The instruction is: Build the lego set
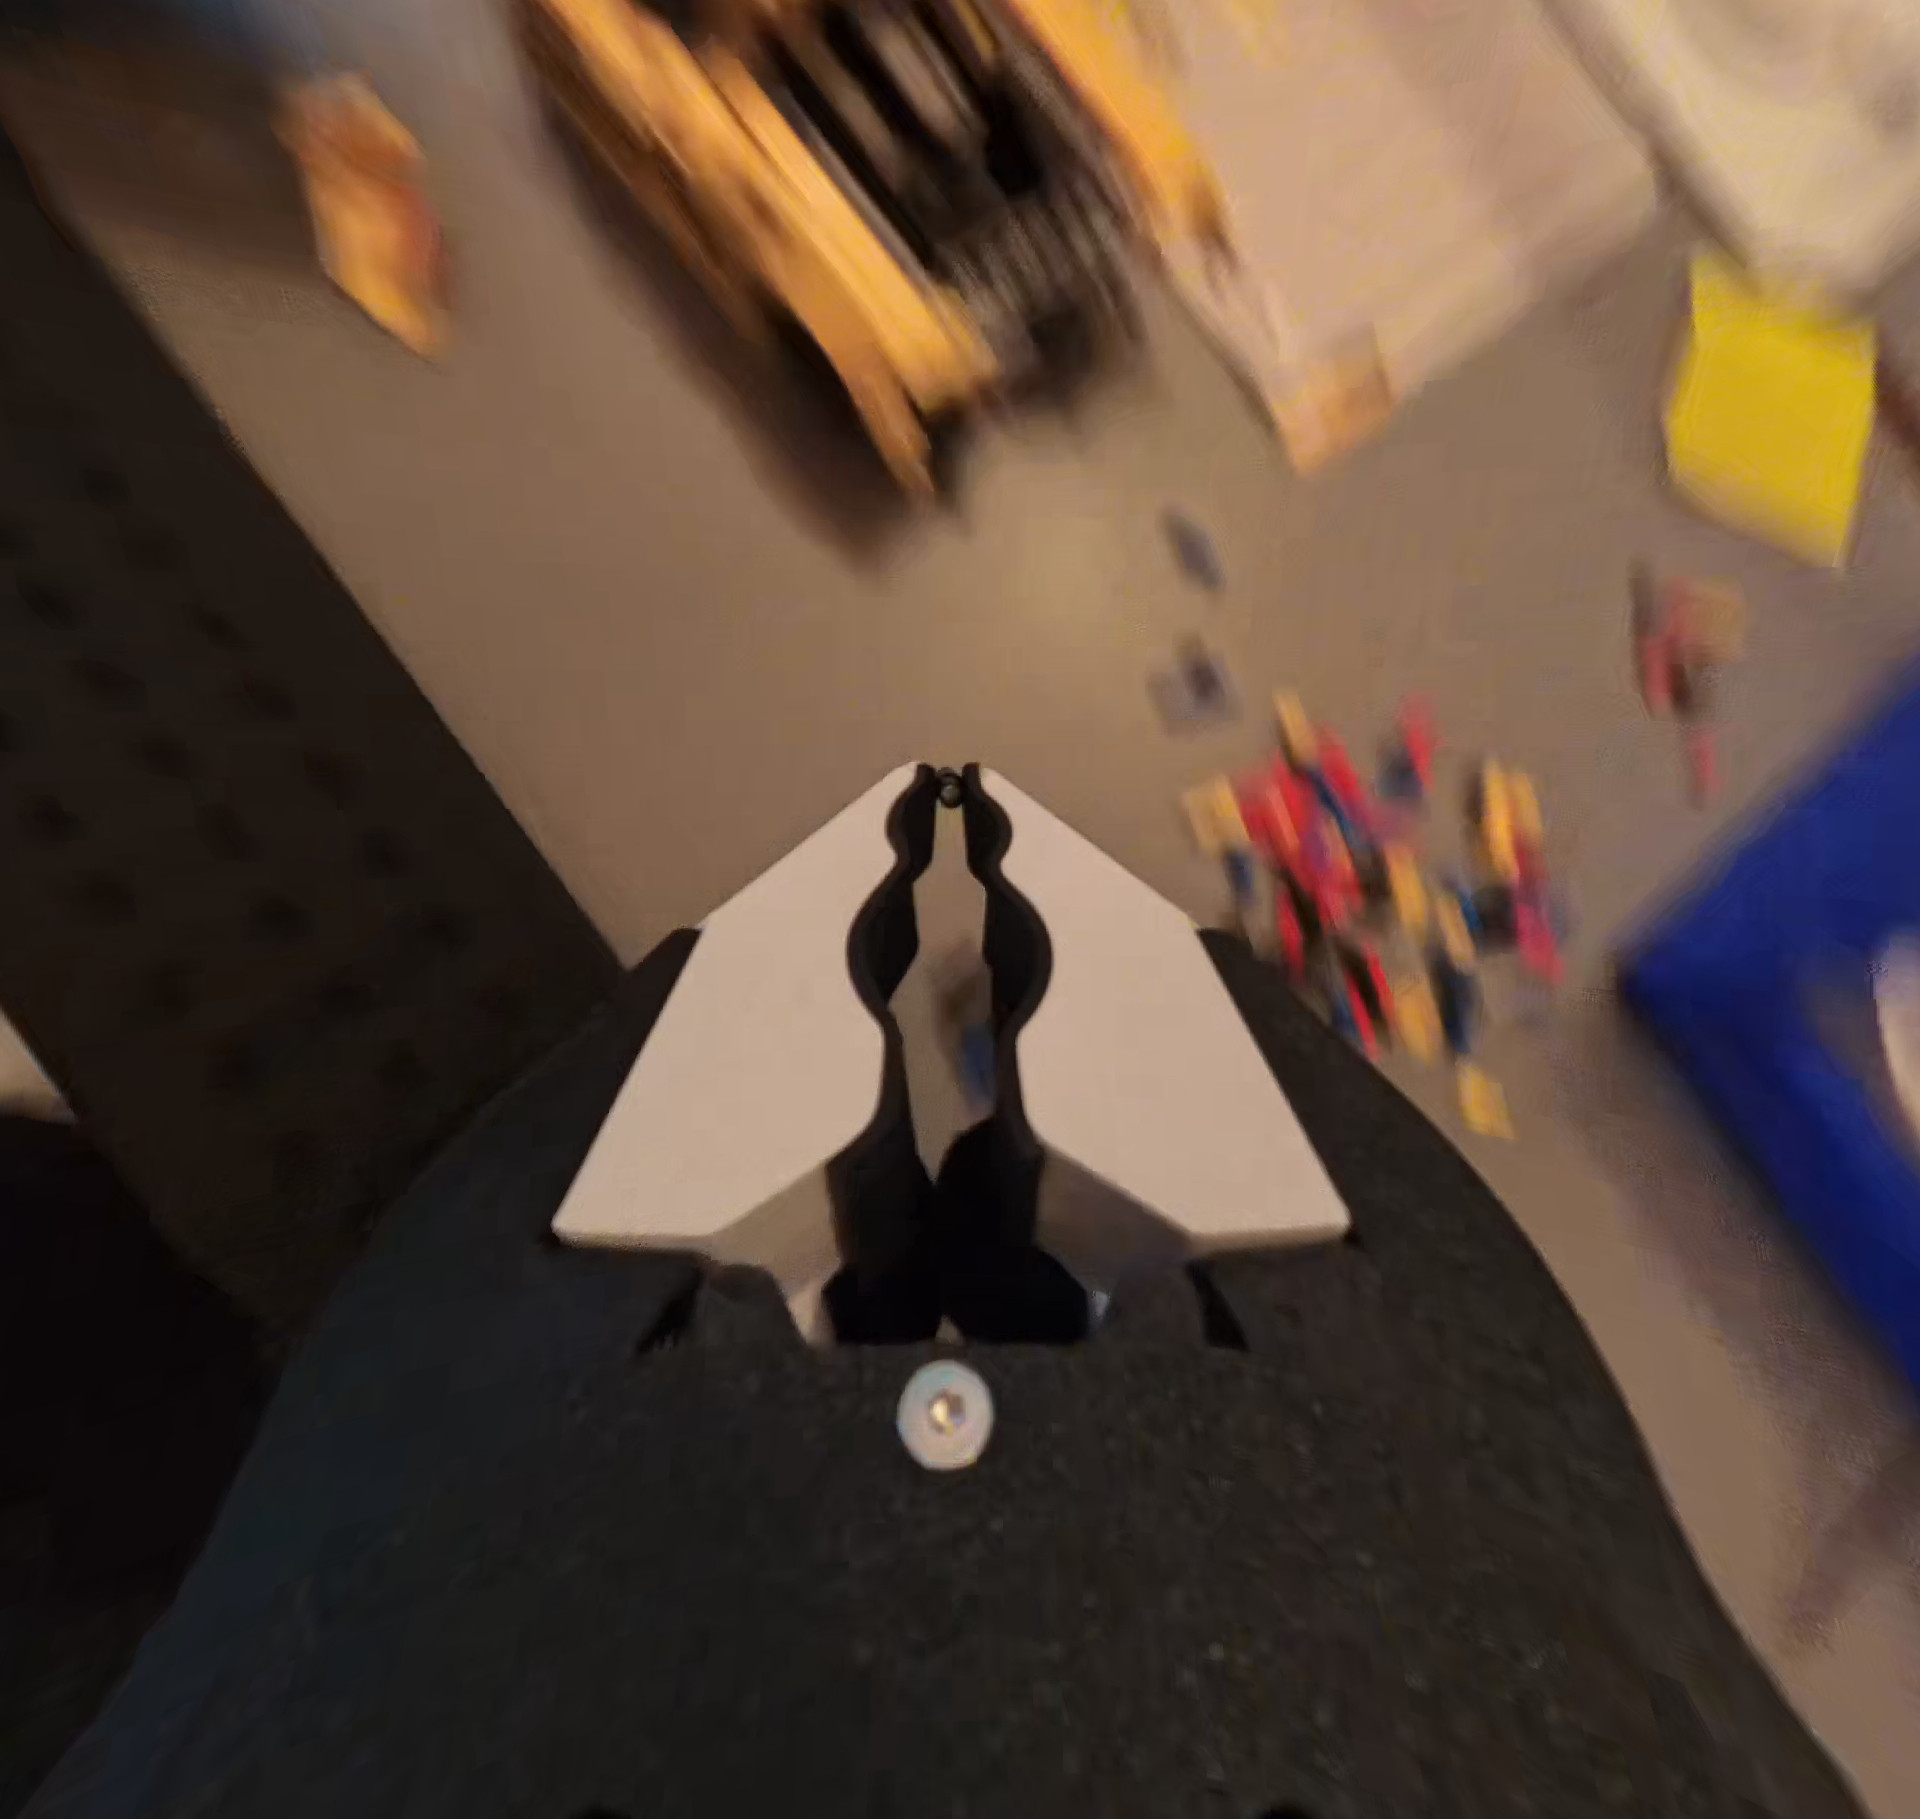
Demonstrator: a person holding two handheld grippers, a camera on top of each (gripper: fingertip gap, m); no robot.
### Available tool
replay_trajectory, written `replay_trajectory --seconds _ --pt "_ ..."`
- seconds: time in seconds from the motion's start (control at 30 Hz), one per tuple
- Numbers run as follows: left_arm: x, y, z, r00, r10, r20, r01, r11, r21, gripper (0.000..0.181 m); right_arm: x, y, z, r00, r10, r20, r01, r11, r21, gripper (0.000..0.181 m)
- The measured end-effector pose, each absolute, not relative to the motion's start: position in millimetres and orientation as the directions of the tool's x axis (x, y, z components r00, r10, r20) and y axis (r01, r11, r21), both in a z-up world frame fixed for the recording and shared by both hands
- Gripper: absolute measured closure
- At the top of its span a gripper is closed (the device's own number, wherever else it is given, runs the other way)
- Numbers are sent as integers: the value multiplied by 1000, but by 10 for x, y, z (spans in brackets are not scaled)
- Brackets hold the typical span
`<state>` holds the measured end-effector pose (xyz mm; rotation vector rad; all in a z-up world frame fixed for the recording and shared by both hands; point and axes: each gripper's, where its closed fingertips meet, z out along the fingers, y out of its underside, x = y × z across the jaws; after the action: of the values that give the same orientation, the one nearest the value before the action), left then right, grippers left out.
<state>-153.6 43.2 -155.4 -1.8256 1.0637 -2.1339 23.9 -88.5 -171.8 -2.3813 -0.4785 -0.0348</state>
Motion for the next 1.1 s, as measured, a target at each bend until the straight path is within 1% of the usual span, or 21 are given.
replay_trajectory --seconds 0.03,0.1,0.17,0.23,0.27,0.33,0.37,0.77,0.9,0.97,1.1 --pt "-1530 445 -1560 -249 -521 816 -325 -749 -577 174 -157 -616 -1639 904 387 185 400 -606 -687 177" --pt "-1533 461 -1569 -246 -504 828 -327 -761 -560 174 -812 -216 -1568 856 459 237 464 -481 -744 177" --pt "-1539 489 -1576 -236 -501 833 -320 -769 -553 174 -1132 68 -1522 823 464 328 526 -401 -750 177" --pt "-1541 485 -1584 -233 -501 834 -325 -768 -552 174 -1375 220 -1474 817 485 312 513 -364 -778 177" --pt "-1540 484 -1589 -230 -504 832 -326 -766 -554 174 -1448 263 -1469 807 491 327 527 -350 -775 177" --pt "-1541 467 -1586 -235 -505 831 -333 -761 -557 174 -1497 325 -1505 772 496 397 593 -340 -729 177" --pt "-1539 457 -1589 -234 -509 828 -337 -757 -560 175 -1517 340 -1527 767 502 400 603 -349 -718 177" --pt "-1527 410 -1616 -218 -552 805 -351 -725 -592 175 -1535 404 -1610 751 505 426 634 -372 -678 177" --pt "-1526 407 -1607 -210 -612 762 -336 -687 -644 175 -1537 404 -1602 724 505 469 673 -367 -642 177" --pt "-1533 406 -1591 -216 -626 749 -329 -676 -660 175 -1545 403 -1589 724 505 471 670 -350 -655 178" --pt "-1536 405 -1594 -224 -596 771 -338 -694 -635 175 -1544 395 -1604 732 505 458 651 -321 -687 177"
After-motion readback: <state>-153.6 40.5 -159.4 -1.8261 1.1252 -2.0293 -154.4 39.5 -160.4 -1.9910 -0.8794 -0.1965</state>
